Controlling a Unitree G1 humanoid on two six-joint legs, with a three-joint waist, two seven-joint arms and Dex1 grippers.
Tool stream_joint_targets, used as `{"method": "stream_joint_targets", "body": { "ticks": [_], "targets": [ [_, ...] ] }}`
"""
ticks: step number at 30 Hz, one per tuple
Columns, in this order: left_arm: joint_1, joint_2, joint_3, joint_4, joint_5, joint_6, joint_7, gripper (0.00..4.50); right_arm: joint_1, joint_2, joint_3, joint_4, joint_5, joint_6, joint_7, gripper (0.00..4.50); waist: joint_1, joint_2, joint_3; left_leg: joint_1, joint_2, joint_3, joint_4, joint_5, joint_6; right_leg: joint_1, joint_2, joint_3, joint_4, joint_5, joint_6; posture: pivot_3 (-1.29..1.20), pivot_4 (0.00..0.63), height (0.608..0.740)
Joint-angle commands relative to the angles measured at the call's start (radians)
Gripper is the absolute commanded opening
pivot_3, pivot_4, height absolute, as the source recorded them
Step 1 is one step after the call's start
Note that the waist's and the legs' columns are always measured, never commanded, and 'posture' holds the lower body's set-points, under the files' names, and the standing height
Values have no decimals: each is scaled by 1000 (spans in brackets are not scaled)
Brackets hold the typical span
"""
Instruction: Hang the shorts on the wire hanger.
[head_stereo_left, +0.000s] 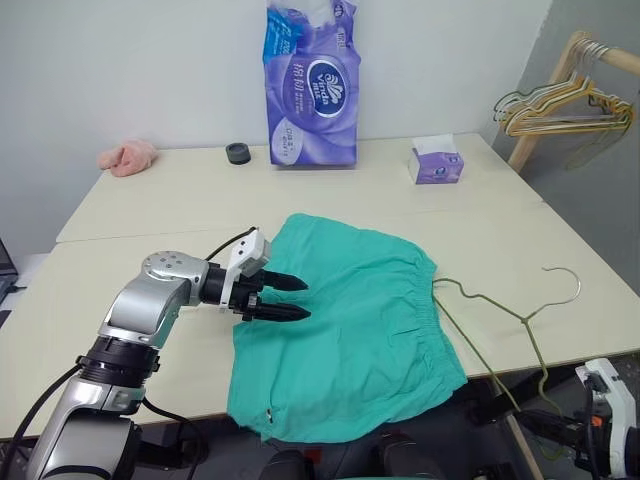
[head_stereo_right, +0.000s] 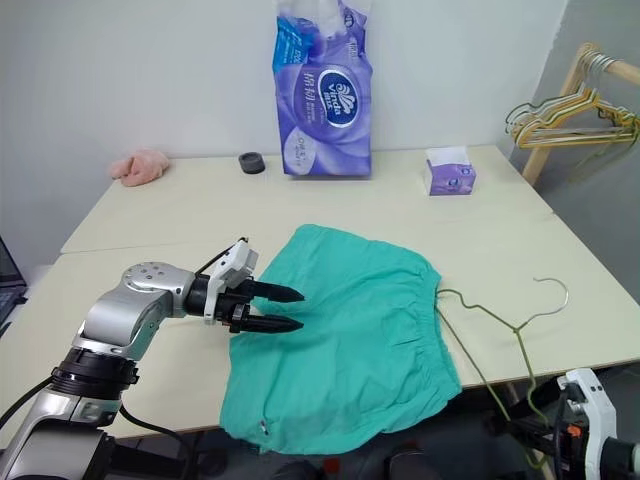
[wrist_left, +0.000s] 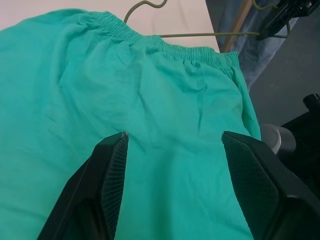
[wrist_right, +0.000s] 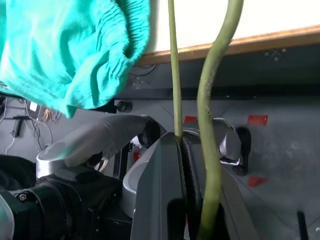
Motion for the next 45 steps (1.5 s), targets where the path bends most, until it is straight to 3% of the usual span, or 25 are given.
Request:
{"method": "stream_joint_targets", "body": {
  "ticks": [1,12,19,26,35,45],
  "targets": [
    [-17,3,8,11,4,-27,4,3156,-30,-34,12,1,26,-24,-1,0,0,0,0,0,0,0,0,0,0,0,0,0,0,0,0,-183,53,740],
    [-23,12,22,63,22,-68,11,3156,-67,-133,2,57,43,-58,30,0,1,-1,0,0,0,0,0,0,0,0,0,0,0,0,0,-176,53,740],
    [-38,11,18,83,29,-81,6,3156,-92,-165,67,28,83,-71,41,0,2,-1,0,-1,0,0,0,0,0,0,0,0,0,0,0,-175,54,740],
    [-41,12,19,86,34,-83,7,3156,-109,-209,217,36,13,-153,24,0,1,-1,1,-1,0,0,0,0,0,0,0,0,0,0,0,-170,55,740],
    [-40,11,17,74,38,-77,14,3156,-298,-193,351,158,-90,-243,-60,0,2,-1,1,-1,0,0,0,0,0,-1,0,0,0,0,0,-161,51,740],
    [-57,3,20,73,29,-62,31,3156,-416,-141,416,194,-54,-247,-51,0,8,-1,1,-2,0,-1,0,0,0,-1,0,0,0,0,0,-160,43,740]
  ]
}}
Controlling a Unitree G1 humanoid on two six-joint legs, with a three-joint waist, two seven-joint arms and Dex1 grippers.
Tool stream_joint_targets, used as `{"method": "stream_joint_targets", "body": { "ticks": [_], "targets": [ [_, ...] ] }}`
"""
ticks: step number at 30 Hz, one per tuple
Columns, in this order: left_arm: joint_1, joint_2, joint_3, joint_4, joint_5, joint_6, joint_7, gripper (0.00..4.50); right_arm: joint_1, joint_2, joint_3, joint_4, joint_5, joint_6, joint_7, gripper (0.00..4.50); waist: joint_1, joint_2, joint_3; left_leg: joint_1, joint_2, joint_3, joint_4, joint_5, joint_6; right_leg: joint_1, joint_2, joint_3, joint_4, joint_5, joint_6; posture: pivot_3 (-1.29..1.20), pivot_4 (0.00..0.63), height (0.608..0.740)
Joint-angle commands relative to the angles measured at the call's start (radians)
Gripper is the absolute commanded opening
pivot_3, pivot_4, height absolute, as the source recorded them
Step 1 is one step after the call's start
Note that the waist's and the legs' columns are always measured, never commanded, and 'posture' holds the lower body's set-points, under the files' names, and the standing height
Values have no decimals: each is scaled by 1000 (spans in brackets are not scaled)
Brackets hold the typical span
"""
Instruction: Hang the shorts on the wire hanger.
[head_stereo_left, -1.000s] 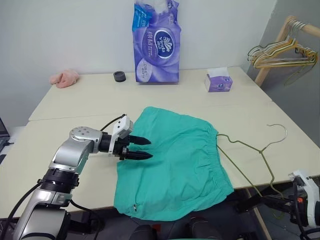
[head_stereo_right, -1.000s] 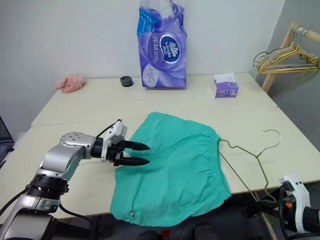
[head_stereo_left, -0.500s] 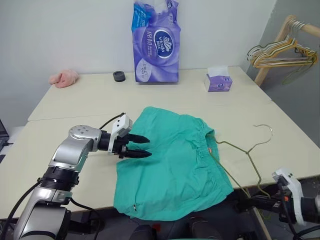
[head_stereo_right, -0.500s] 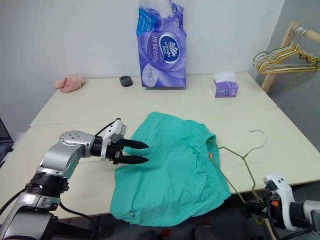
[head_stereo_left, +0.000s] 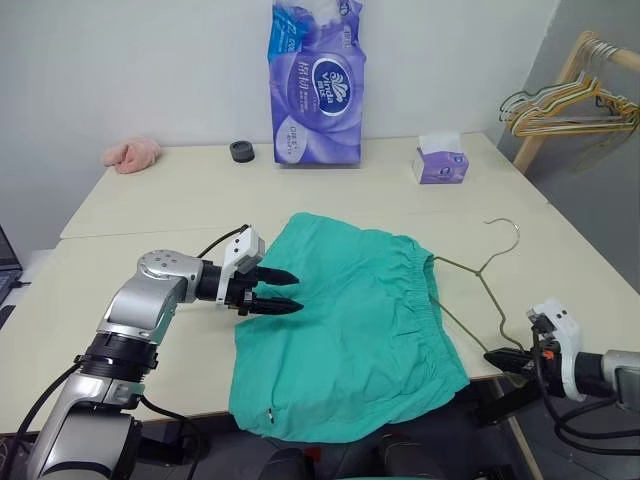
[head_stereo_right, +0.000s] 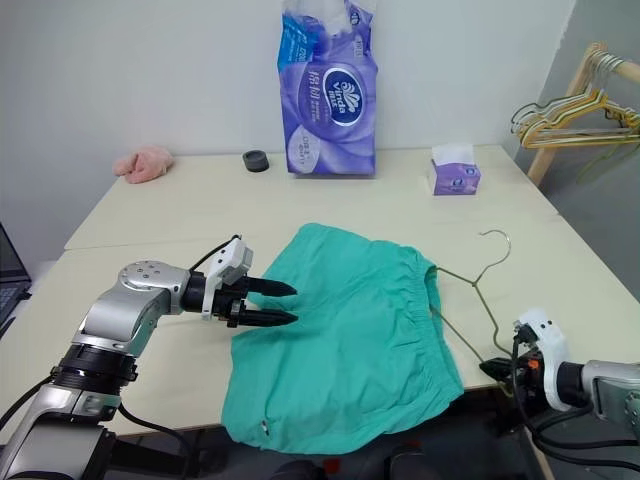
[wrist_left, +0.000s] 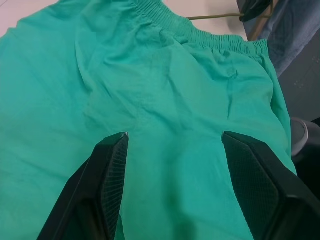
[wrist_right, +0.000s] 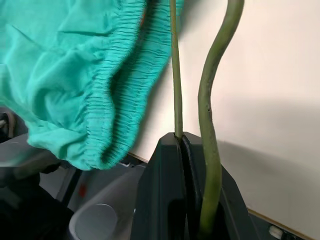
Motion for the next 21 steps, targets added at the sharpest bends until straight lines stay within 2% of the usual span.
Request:
{"method": "stream_joint_targets", "body": {
  "ticks": [1,5,8,11,12,16,19,21],
  "targets": [
    [-39,-1,21,-20,-13,7,10,3156,-53,32,16,-32,25,-16,-12,0,0,0,0,0,0,0,0,0,0,0,0,0,0,0,0,-160,43,740],
    [-72,-25,48,14,-15,24,69,3156,-102,40,6,-39,18,-34,-26,0,1,0,0,0,0,0,0,0,0,0,0,0,0,0,0,-151,42,740],
    [-134,-67,92,71,-20,38,159,3671,-139,17,-33,-58,31,-30,-28,0,3,0,0,0,0,0,0,0,0,0,0,0,0,1,1,-150,41,740],
    [-192,-105,129,96,-38,51,213,4478,-165,-16,-53,-98,48,-19,-19,0,3,0,0,-1,0,0,1,0,0,0,0,0,0,1,1,-156,39,740],
    [-220,-117,140,101,-51,64,221,4478,-173,-30,-45,-117,47,-23,-13,0,3,0,0,-1,0,-1,1,0,0,-1,0,0,0,1,2,-161,39,740],
    [-293,-111,122,91,-75,100,148,4478,-214,-59,13,-169,36,-36,-4,0,1,0,0,-2,0,-1,0,0,0,-1,0,-1,0,2,2,-166,38,740],
    [-350,-54,30,98,-35,23,-39,4478,-258,-106,120,-215,-23,-98,27,0,-11,0,0,-1,0,0,0,0,0,-2,0,0,0,2,2,-167,38,740],
    [-380,-45,-2,131,-10,-23,-91,4478,-282,-119,159,-224,-39,-121,36,0,-15,0,0,-1,0,0,-1,0,0,-1,0,-1,0,2,2,-169,38,740]
  ]
}}
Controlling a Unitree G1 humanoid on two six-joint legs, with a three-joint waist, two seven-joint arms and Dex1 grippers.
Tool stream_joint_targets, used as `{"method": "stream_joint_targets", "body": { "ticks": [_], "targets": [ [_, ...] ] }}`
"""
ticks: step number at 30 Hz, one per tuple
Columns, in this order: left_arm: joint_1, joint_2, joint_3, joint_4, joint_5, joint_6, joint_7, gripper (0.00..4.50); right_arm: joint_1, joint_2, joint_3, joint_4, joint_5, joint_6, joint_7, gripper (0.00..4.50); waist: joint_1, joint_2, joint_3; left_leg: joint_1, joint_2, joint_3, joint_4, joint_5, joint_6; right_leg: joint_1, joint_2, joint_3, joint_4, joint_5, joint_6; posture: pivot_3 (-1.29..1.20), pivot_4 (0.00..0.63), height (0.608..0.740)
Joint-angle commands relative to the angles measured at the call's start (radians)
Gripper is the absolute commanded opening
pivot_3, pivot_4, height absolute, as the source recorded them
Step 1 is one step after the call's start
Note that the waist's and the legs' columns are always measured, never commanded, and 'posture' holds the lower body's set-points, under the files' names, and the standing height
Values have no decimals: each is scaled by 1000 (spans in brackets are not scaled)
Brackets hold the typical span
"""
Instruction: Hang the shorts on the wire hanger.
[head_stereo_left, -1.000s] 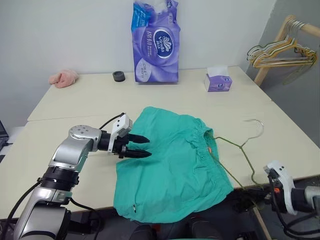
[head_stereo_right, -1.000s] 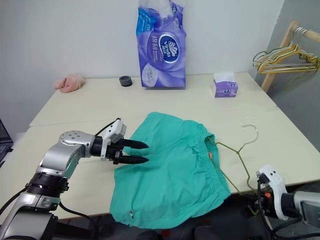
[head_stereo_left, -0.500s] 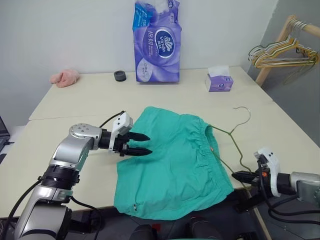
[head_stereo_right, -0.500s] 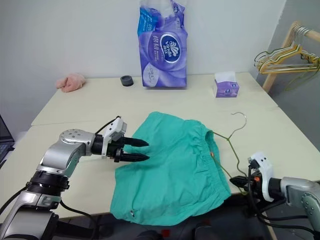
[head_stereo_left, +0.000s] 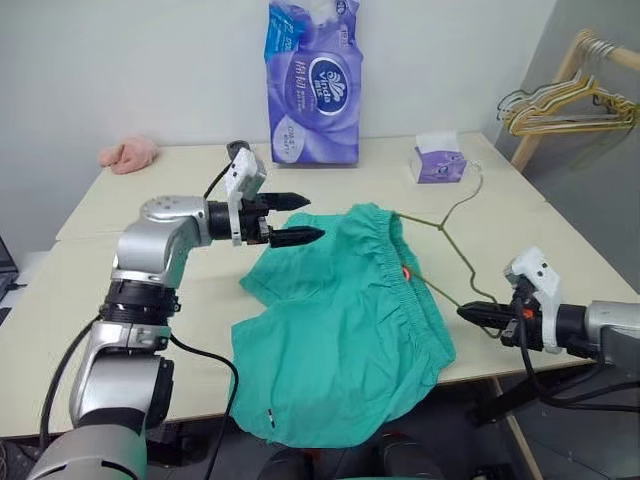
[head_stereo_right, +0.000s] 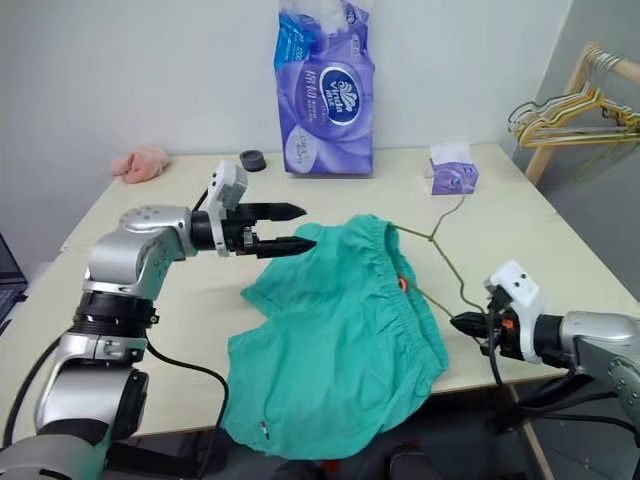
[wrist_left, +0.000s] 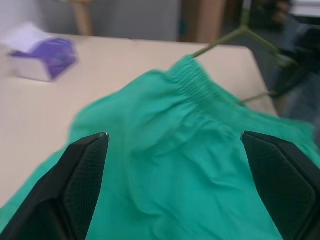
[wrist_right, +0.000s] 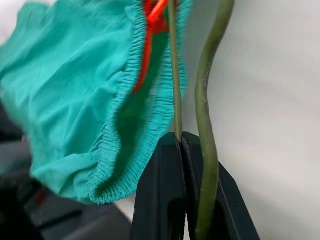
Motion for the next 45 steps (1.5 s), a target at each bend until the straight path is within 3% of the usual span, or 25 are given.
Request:
{"method": "stream_joint_targets", "body": {
  "ticks": [1,9,22,25,38,40,41,42,45],
  "targets": [
    [-64,13,-43,31,39,-86,-98,4478,-51,-25,49,-45,-31,-66,30,0,-3,0,0,0,0,0,0,0,0,0,0,0,0,0,0,-169,38,740],
    [-108,-29,-128,181,170,-316,-164,4478,-74,-81,165,-81,-133,-180,85,0,-7,0,0,-1,0,0,1,0,0,0,0,0,-1,0,0,-182,38,740],
    [3,-40,-190,122,187,-330,-219,4478,-121,-73,158,-125,-127,-178,91,0,-11,0,0,-1,0,-1,1,0,0,0,0,0,0,0,0,-195,40,740],
    [4,-47,-187,134,197,-319,-216,3930,-128,-71,153,-129,-120,-173,91,0,-11,0,0,-1,0,-1,1,0,0,0,0,0,0,0,0,-197,43,740],
    [24,-71,-186,157,222,-328,-206,21,-162,-92,169,-159,-147,-192,102,0,-11,0,0,-1,0,-1,1,0,0,0,-1,0,0,0,0,-199,40,740],
    [30,-68,-185,160,229,-339,-201,7,-147,-124,176,-155,-175,-222,133,0,-11,0,0,-1,0,-1,1,0,0,0,-1,0,0,0,0,-199,40,740],
    [32,-64,-184,166,238,-350,-192,0,-128,-150,172,-150,-195,-245,154,470,-11,0,0,-1,0,-1,1,0,0,0,-1,0,0,0,0,-195,37,740],
    [34,-62,-184,170,244,-358,-185,0,-113,-168,168,-146,-209,-264,170,569,-11,0,0,-1,0,-1,1,0,0,-1,-1,0,0,0,0,-193,37,740],
    [28,-59,-177,190,256,-373,-166,0,-47,-235,97,-82,-252,-326,206,1592,-9,0,0,-1,0,-1,1,0,0,0,-1,0,0,0,0,-193,37,740]
  ]
}}
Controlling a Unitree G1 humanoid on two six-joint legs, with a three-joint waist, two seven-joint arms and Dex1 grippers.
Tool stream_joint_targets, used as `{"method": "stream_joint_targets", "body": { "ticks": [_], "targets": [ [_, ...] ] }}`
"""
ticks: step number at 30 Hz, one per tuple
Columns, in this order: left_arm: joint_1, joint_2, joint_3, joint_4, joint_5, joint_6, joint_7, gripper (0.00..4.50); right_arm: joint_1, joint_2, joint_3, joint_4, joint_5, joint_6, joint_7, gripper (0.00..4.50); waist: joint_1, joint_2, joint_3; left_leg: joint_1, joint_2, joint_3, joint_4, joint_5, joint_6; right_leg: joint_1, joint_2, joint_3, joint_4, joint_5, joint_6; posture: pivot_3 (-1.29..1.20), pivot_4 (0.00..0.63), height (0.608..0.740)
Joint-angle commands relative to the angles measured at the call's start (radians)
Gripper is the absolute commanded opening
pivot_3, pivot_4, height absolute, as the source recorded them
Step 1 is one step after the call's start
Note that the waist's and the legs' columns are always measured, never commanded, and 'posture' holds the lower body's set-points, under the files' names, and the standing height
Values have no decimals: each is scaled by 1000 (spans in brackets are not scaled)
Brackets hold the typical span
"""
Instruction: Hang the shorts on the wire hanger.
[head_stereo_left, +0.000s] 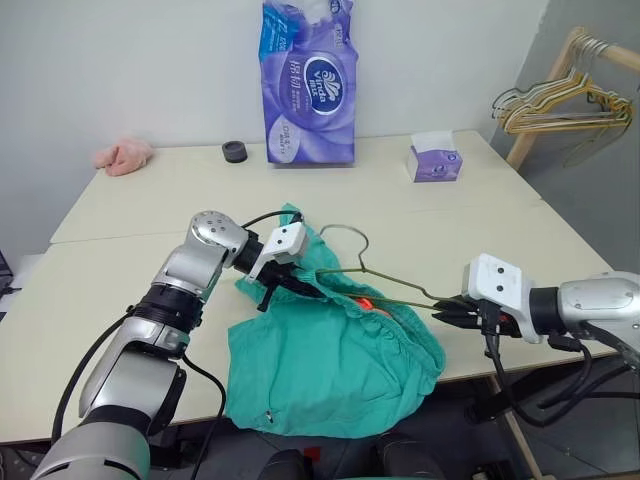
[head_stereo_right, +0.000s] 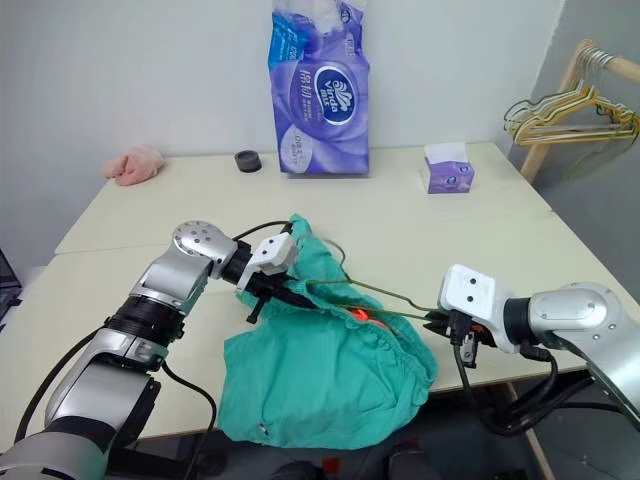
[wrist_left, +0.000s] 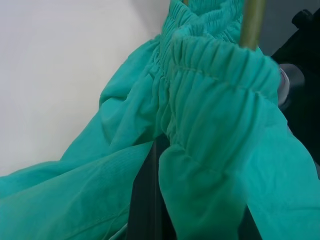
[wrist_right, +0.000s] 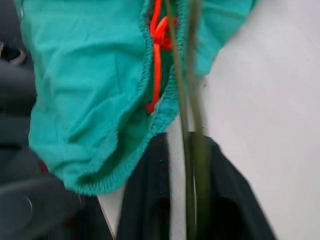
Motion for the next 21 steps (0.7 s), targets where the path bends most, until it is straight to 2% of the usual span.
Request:
{"method": "stream_joint_targets", "body": {
  "ticks": [1,2,4,7,8,10,12,16,21],
  "targets": [
    [-12,20,30,21,21,-15,45,0,74,-68,-113,56,-50,-76,65,1915,0,0,0,0,0,0,0,0,0,0,0,0,0,0,0,-184,35,740],
    [-11,22,31,23,22,-17,47,0,103,-82,-143,74,-60,-88,76,2277,1,0,0,0,0,0,0,0,0,0,0,0,0,0,0,-181,36,740],
    [-10,27,36,32,26,-23,55,0,224,-93,-279,130,-84,-88,112,2970,2,0,0,0,0,1,0,0,0,0,0,0,0,0,0,-180,36,740],
    [-8,31,42,38,24,-26,65,0,394,-3,-475,131,-36,-6,125,4024,10,-2,-1,0,0,0,0,0,0,1,0,0,1,0,0,-182,36,740],
    [-7,32,43,39,23,-26,66,0,436,61,-525,94,35,58,111,4337,13,-2,-1,0,0,-1,0,0,0,1,1,0,0,0,0,-185,36,740],
    [-9,32,44,44,22,-27,67,0,514,181,-541,4,111,129,52,4337,15,-2,-1,0,0,-1,0,0,0,1,1,0,2,0,0,-189,36,740],
    [-17,30,45,50,21,-23,67,0,559,304,-485,-78,155,180,-44,4337,12,-2,-2,1,1,-1,0,0,0,1,1,0,3,0,0,-196,37,740],
    [-37,24,45,66,21,-20,64,0,515,511,-373,-110,176,273,-264,4337,0,-2,-4,2,1,1,1,0,0,1,2,1,3,0,0,-196,37,740],
    [-54,14,42,77,23,-20,63,0,459,624,-313,-86,205,335,-389,4337,-1,-5,-5,1,1,0,1,0,0,1,1,0,1,1,-2,-199,44,740]
  ]
}}
